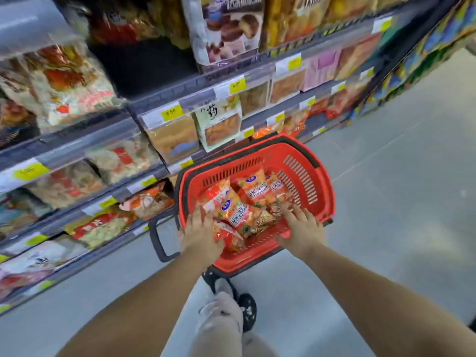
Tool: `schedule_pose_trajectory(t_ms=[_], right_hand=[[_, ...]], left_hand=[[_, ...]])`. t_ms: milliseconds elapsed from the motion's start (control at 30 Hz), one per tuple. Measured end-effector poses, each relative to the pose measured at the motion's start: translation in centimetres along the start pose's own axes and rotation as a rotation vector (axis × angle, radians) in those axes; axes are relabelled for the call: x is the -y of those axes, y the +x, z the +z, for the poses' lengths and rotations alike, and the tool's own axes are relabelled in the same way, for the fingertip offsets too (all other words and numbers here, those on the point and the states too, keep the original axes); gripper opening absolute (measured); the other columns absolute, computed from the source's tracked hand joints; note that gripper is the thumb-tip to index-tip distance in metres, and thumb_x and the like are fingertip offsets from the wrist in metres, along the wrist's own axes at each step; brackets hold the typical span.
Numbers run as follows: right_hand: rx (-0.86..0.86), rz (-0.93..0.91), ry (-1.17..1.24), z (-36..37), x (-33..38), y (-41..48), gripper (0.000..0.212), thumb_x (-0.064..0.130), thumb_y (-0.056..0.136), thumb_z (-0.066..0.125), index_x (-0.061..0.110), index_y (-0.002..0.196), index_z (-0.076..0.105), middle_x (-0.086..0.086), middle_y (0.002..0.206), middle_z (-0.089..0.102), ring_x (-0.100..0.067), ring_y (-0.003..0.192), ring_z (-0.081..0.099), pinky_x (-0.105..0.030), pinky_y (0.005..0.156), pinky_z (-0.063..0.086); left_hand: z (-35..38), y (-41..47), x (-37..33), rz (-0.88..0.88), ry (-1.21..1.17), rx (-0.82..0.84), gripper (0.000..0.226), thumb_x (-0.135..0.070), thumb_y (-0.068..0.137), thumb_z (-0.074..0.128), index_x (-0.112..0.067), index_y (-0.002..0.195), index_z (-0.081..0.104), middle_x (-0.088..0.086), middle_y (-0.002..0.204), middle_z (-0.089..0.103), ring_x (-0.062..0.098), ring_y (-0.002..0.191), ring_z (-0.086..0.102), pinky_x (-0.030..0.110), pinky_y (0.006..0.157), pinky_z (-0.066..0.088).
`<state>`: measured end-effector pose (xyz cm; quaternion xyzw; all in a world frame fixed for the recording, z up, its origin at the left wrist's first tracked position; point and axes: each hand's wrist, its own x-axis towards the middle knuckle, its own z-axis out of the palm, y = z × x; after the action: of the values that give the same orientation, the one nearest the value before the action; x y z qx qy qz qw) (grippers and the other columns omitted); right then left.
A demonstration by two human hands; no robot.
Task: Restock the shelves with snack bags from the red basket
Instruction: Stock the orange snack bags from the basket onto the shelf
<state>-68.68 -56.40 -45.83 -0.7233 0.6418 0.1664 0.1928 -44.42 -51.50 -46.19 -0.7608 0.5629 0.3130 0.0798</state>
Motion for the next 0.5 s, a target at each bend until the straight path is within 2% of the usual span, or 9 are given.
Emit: schedule_pose_trajectory(t_ms=[267, 367, 500], right_hand=[[0.11, 0.013, 0.054, 1.8, -0.5, 9.0, 0.088, 0.067, 0.079, 0.054, 0.038, 0.149, 0.01, 0.003, 0.158, 0.014, -0.025, 0.145, 0.013, -0.047, 0.112, 0.021], [0.128, 0.018, 0.079, 2.9, -0.8, 12.3, 0.083, 0.062, 0.082, 0.055, 0.035, 0.149, 0.013, 0.001, 0.158, 0.016, -0.026, 0.143, 0.016, -0.048, 0.11, 0.024], [0.169, 0.001, 0.076, 4.9, -1.8, 16.9, 0.082, 0.057, 0.086, 0.054, 0.034, 0.151, 0.008, 0.001, 0.159, 0.012, -0.027, 0.144, 0.015, -0.047, 0.11, 0.026]], left_hand=[[3.2, 9.4, -1.8, -0.095, -0.084, 0.065, 0.077, -0.042, 0.085, 0.057, -0.025, 0.148, 0.017, 0.008, 0.158, 0.007, 0.031, 0.142, 0.017, 0.047, 0.114, 0.022], [5.0, 12.5, -2.2, -0.139, -0.205, 0.11, 0.079, -0.038, 0.087, 0.058, -0.027, 0.15, 0.012, 0.01, 0.159, 0.008, 0.033, 0.143, 0.019, 0.045, 0.113, 0.028], [8.4, 16.4, -2.9, -0.305, -0.496, 0.167, 0.082, -0.03, 0.084, 0.065, -0.029, 0.15, 0.017, 0.012, 0.148, 0.036, 0.033, 0.132, 0.041, 0.044, 0.107, 0.037]])
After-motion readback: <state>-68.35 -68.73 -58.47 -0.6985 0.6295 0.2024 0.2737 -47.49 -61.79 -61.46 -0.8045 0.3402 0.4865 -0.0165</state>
